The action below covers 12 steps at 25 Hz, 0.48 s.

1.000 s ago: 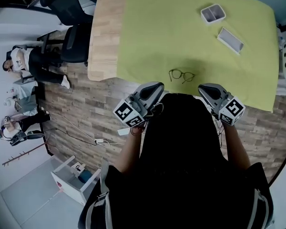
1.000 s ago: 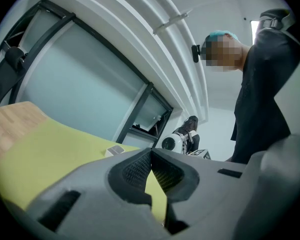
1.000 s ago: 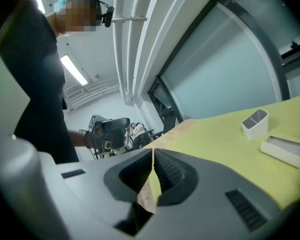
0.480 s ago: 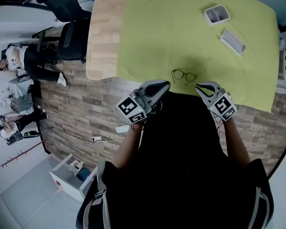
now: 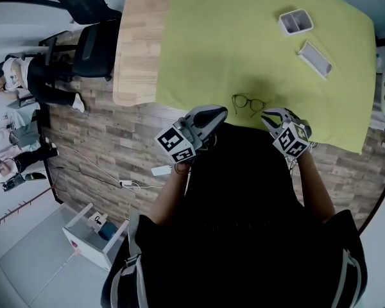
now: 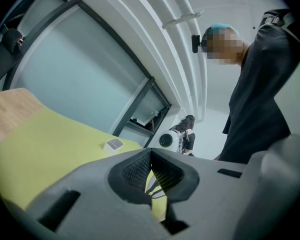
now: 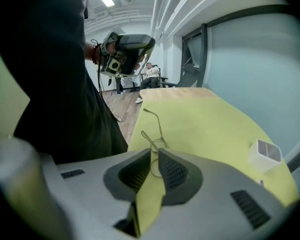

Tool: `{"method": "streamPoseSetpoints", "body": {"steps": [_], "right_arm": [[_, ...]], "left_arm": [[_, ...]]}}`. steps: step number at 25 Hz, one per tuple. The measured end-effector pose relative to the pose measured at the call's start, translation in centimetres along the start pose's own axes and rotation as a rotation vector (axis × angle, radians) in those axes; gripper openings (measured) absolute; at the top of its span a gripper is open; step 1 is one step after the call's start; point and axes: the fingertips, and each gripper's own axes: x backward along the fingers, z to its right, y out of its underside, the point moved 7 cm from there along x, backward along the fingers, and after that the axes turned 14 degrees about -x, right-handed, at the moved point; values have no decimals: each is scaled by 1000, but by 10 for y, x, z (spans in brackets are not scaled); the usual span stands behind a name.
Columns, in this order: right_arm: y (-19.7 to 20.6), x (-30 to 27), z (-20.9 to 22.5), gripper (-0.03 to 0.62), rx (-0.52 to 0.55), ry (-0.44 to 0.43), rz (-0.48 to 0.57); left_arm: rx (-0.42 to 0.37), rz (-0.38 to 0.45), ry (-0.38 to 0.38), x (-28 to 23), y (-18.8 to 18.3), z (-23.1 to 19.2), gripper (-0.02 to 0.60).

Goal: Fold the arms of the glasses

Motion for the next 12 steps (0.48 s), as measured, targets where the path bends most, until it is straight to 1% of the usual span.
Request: {"method": "streamPoseSetpoints", "body": {"steps": [4,12], "right_arm": [[5,-9,5,35,77,23,-70],[6,-29,8,35,157,2,-167]], "left_arm": [[16,2,2,0,3,-3,18],[37,4,-1,5,6,-5,18]]}}
